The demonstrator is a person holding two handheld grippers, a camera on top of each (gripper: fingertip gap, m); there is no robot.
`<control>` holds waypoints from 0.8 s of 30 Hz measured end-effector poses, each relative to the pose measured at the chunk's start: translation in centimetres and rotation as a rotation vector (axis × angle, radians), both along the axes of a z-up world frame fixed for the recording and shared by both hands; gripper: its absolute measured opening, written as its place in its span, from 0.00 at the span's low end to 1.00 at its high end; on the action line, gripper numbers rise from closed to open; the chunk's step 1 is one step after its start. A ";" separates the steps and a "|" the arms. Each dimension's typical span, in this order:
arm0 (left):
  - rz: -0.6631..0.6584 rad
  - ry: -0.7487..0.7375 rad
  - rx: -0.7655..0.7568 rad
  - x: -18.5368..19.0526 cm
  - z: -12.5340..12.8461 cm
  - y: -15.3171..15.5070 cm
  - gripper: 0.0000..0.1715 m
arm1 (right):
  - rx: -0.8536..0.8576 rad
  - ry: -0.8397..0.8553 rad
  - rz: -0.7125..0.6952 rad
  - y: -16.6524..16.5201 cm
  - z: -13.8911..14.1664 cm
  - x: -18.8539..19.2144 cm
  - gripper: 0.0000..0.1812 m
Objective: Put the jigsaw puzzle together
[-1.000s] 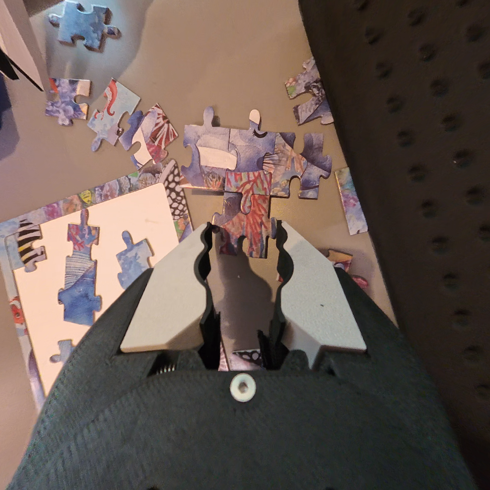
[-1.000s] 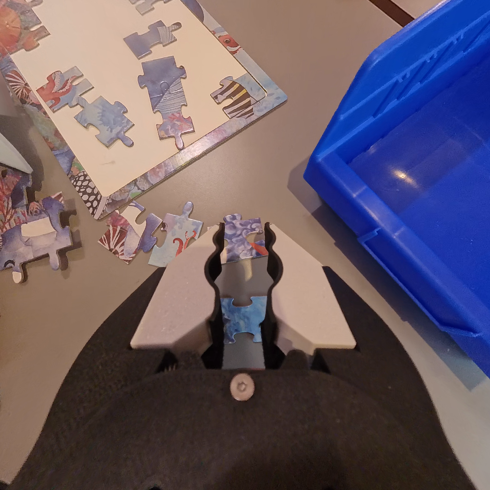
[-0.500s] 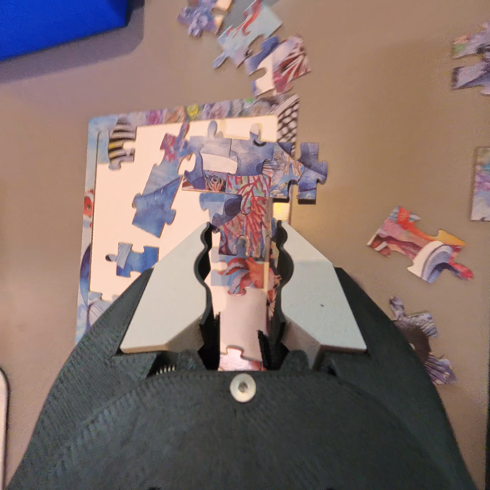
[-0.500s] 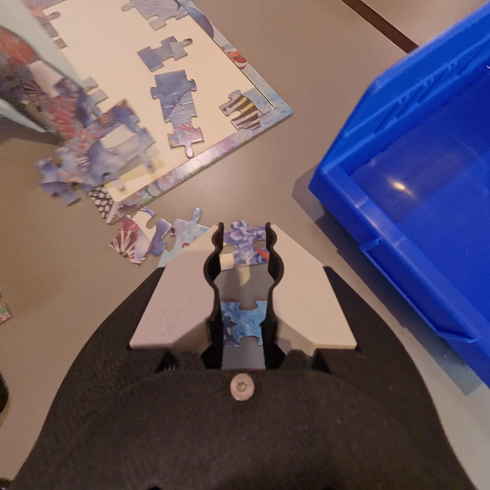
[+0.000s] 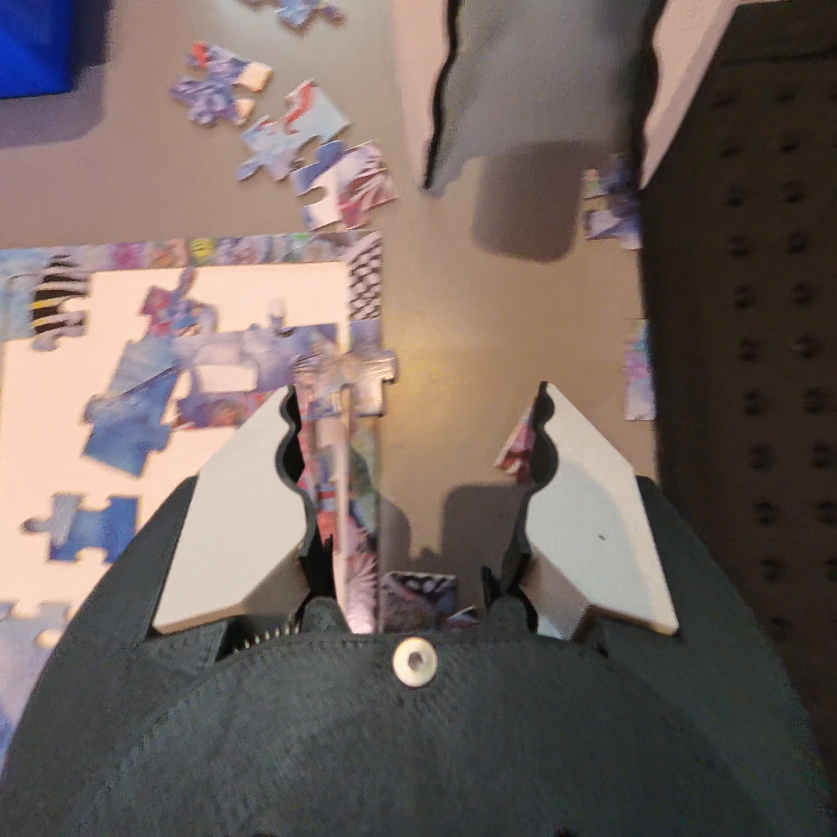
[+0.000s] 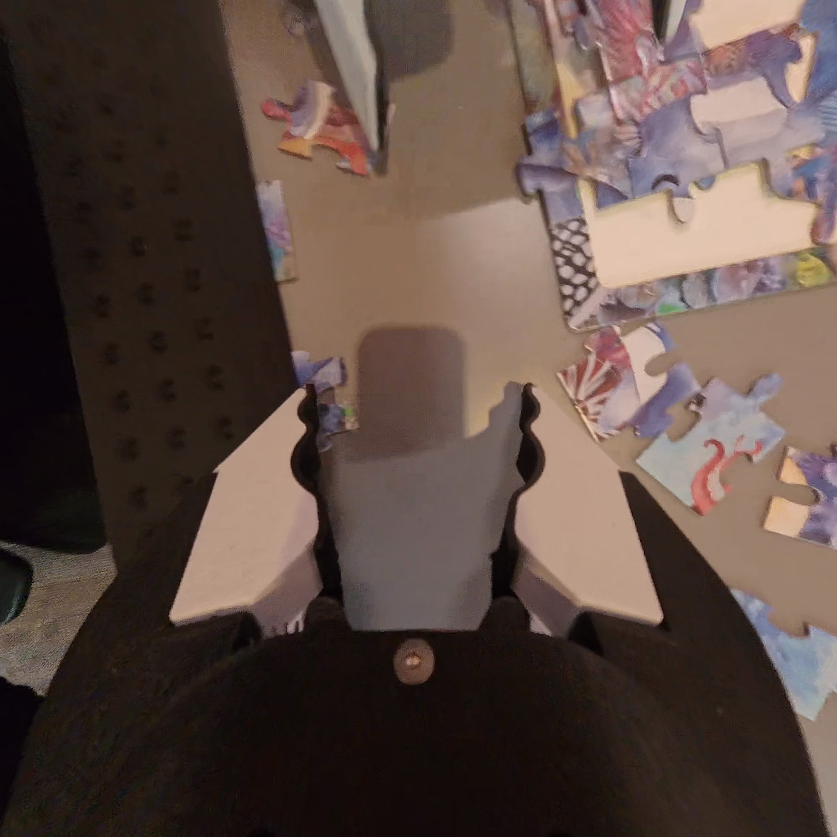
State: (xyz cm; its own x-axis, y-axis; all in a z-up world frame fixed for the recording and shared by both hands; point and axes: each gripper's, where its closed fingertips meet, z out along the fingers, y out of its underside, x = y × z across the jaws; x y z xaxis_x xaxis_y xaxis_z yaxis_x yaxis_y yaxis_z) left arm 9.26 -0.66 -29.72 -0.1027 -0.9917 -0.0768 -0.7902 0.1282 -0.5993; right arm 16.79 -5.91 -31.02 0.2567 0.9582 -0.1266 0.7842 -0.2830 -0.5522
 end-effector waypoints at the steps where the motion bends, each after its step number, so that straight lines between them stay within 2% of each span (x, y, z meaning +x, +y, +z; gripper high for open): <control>1: -0.023 0.005 -0.009 0.2 -0.2 -1.0 0.63 | -0.010 -0.001 0.004 -0.3 0.0 -0.1 0.50; 5: -0.090 0.032 0.016 0.8 -1.1 -3.4 0.78 | 0.053 -0.071 0.021 0.1 -0.6 -0.1 0.51; 11: -0.088 0.036 0.108 0.9 -1.2 -3.1 0.81 | 0.118 -0.091 -0.001 0.0 -0.5 -0.1 0.51; 16: -0.051 0.034 0.132 1.2 -1.1 -2.4 0.81 | 0.160 -0.076 -0.037 1.1 -0.2 -0.1 0.48; 18: -0.022 0.021 0.175 1.2 -0.8 -1.3 0.73 | 0.175 -0.076 -0.047 1.8 -0.2 -0.1 0.47; 24: 0.055 0.049 0.299 0.6 0.0 2.0 0.72 | 0.321 -0.151 -0.143 5.9 0.6 1.1 0.41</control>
